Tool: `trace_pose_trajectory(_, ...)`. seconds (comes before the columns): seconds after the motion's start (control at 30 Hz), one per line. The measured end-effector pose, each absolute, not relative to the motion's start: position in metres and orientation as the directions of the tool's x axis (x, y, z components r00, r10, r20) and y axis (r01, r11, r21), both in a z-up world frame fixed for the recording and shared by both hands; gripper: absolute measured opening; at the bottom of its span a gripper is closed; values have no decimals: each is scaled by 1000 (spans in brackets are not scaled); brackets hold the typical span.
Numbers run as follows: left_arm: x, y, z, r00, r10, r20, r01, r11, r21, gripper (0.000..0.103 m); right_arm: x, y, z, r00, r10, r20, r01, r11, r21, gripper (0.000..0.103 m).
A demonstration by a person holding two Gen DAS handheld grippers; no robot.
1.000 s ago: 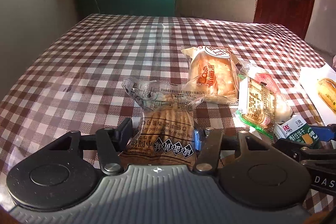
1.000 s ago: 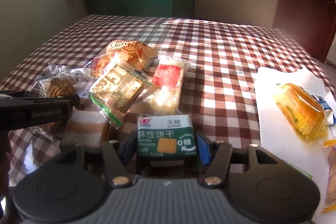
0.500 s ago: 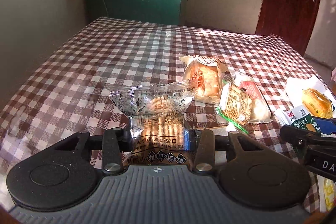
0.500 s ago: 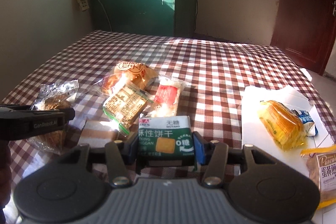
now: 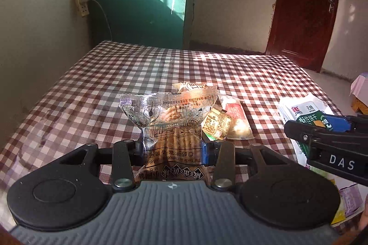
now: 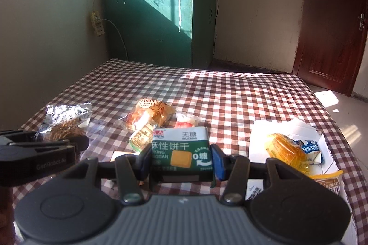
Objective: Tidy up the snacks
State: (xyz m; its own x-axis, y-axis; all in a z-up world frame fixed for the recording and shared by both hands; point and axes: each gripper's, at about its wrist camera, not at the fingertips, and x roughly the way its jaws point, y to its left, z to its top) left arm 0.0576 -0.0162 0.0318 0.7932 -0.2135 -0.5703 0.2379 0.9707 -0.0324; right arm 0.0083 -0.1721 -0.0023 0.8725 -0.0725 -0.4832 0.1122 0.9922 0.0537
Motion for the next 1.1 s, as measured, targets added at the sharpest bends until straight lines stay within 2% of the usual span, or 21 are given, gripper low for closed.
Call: trace_pose_trajectory(1.1,11,-79,66,779,-364,-511,408,913,-27,49,-61,-222,35,903,-181,-389,224,972,68,51)
